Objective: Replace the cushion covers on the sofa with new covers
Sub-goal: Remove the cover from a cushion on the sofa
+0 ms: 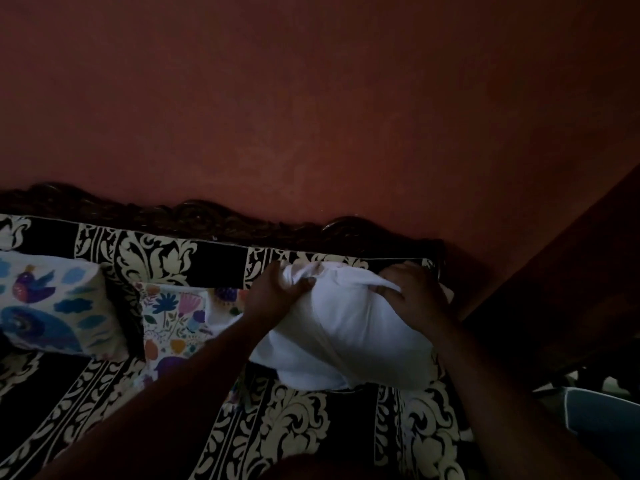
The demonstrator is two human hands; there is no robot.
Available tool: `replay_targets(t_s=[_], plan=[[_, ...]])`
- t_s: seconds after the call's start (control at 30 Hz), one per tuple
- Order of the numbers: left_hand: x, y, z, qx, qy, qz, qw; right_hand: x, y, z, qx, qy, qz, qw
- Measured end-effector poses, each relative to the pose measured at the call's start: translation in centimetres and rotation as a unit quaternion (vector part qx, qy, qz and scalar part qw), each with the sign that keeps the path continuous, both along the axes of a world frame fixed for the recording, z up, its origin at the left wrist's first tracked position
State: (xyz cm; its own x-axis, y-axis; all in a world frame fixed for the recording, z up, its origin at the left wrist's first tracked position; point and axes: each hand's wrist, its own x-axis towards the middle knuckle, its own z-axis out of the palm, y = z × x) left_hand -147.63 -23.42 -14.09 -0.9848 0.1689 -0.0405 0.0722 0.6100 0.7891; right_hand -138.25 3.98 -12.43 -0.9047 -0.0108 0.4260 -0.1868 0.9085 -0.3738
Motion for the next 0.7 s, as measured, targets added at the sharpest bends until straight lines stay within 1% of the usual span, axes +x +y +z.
replay_targets(t_s=[0.07, 0.17, 0.23, 0.27, 0.33, 0.4, 0.47, 0.53, 0.57, 0.63, 0.7], plan=[[0.2, 0.3, 0.3, 0.106, -0.015, 0.005, 0.994, -0.1, 0.4, 0.0, 0.014, -0.007, -0.041, 0.999], [0.6, 0.7, 1.9, 0.264, -0.048, -0.01, 0.963, 0.4, 0.4, 0.1, 0.0, -0.064, -0.059, 0.996], [0.8, 1.0, 3.1, 0.323, -0.076, -0.01, 0.943, 1.0, -1.0, 0.7, -0.031, -0.097, -0.039, 0.994], [0.8, 1.2, 3.6, 0.344, -0.091, -0.015, 0.934, 1.1, -2.0, 1.1, -0.022, -0.115, -0.028, 0.993], [0.8, 1.6, 4.4, 0.391, -0.126, -0.024, 0.911, 1.0, -4.0, 1.6, 0.039, -0.135, -0.025, 0.99], [0.6, 1.9, 4.8, 0.416, -0.145, -0.016, 0.897, 0.5, -5.2, 1.3, 0.072, -0.11, -0.05, 0.99], [0.4, 1.8, 5.1, 0.416, -0.141, -0.016, 0.898, -0.2, -5.8, 1.2, 0.062, -0.094, -0.07, 0.991], [0.1, 1.5, 4.9, 0.385, -0.112, -0.016, 0.916, -0.5, -6.1, 1.1, 0.046, -0.098, -0.064, 0.992], [-0.2, 1.3, 4.7, 0.341, -0.076, -0.02, 0.937, -0.6, -6.3, 1.0, 0.026, -0.093, -0.052, 0.994], [-0.7, 0.7, 4.3, 0.226, 0.01, -0.044, 0.973, -0.3, -6.6, 0.6, -0.034, -0.072, -0.026, 0.996], [-1.2, -0.3, 3.9, 0.136, 0.066, -0.065, 0.986, -0.1, -6.5, 0.5, -0.07, -0.071, -0.004, 0.995]])
